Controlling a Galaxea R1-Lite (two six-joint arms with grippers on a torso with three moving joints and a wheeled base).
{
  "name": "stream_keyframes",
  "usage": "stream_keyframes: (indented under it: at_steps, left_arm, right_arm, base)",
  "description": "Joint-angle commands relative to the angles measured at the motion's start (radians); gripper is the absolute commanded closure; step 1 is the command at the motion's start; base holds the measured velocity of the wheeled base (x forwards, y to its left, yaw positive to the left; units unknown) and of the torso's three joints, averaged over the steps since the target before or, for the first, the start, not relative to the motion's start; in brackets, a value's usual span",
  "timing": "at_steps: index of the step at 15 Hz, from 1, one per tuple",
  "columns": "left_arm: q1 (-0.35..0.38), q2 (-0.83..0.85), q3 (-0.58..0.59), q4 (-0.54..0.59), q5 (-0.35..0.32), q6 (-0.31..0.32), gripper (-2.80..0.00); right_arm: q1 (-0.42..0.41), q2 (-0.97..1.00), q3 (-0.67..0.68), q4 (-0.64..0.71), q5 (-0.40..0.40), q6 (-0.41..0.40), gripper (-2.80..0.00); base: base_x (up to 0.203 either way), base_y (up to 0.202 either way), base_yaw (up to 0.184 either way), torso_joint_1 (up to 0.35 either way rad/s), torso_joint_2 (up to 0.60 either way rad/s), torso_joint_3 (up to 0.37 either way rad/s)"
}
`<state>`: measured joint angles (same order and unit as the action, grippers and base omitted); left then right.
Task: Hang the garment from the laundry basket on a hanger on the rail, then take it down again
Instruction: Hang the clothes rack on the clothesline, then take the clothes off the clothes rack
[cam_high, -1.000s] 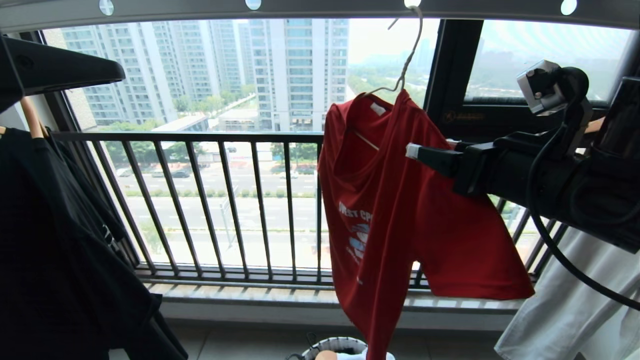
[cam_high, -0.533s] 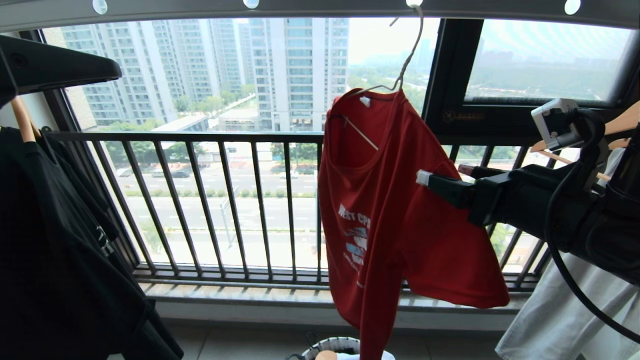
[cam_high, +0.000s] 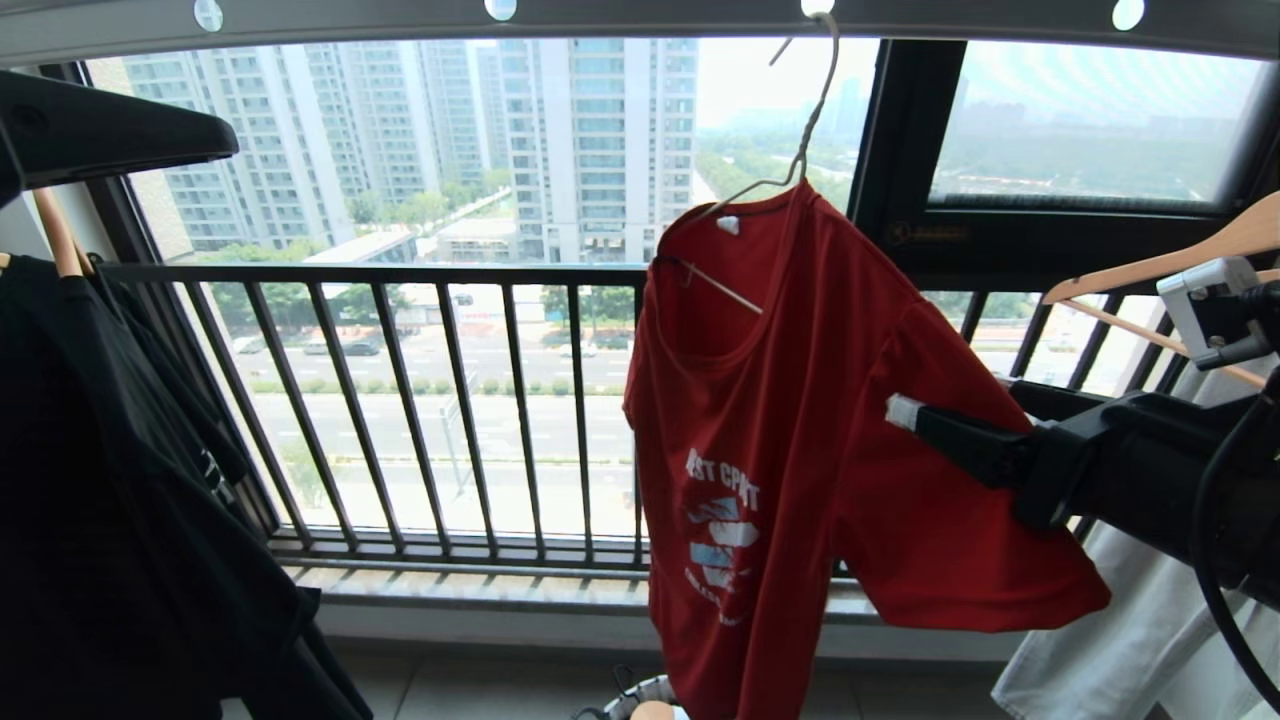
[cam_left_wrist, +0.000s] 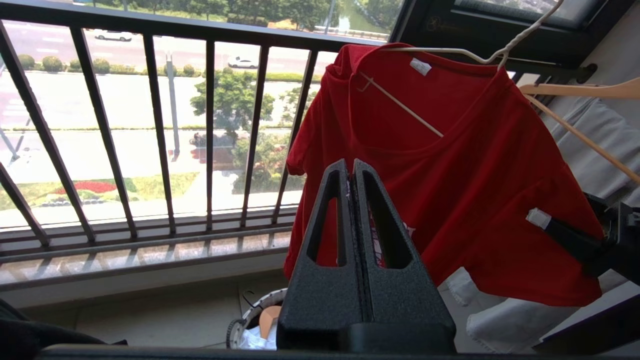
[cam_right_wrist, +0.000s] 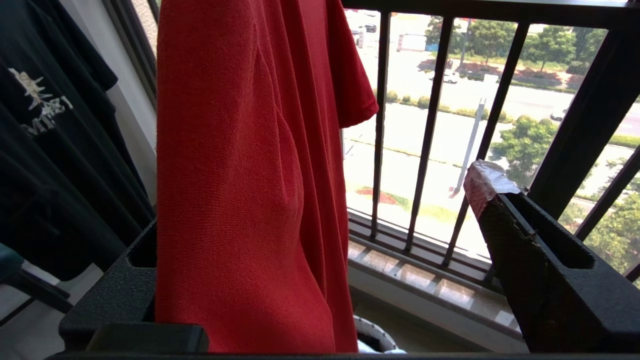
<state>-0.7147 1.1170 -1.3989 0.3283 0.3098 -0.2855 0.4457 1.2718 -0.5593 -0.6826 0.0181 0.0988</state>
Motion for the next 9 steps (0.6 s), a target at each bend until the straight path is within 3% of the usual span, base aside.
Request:
stream_keyframes:
  at_steps: [1, 7, 8, 9]
  left_arm:
    - [0.0, 0.0, 0.0, 0.002, 0.002, -0.001, 0.0]
    - [0.0, -0.005, 0.0, 0.002, 0.003, -0.001, 0.0]
    - [0.0, -0.007, 0.0, 0.002, 0.002, -0.001, 0.0]
    - [0.0, -0.009, 0.0, 0.002, 0.002, -0.001, 0.0]
  right_arm:
    - [0.0, -0.076, 0.04, -0.001, 0.0, -0.003, -2.8]
    - [0.001, -0.074, 0.147, -0.003, 0.005, 0.0, -2.8]
    - [0.001, -0.074, 0.148, -0.004, 0.006, 0.002, 0.0]
    - [0.001, -0.072, 0.15, -0.003, 0.006, 0.002, 0.0]
  base:
    - [0.0, 0.0, 0.0, 0.0, 0.0, 0.0]
    - [0.0, 0.0, 0.0, 0.0, 0.0, 0.0]
    - [0.0, 0.0, 0.0, 0.0, 0.0, 0.0]
    - [0.0, 0.0, 0.0, 0.0, 0.0, 0.0]
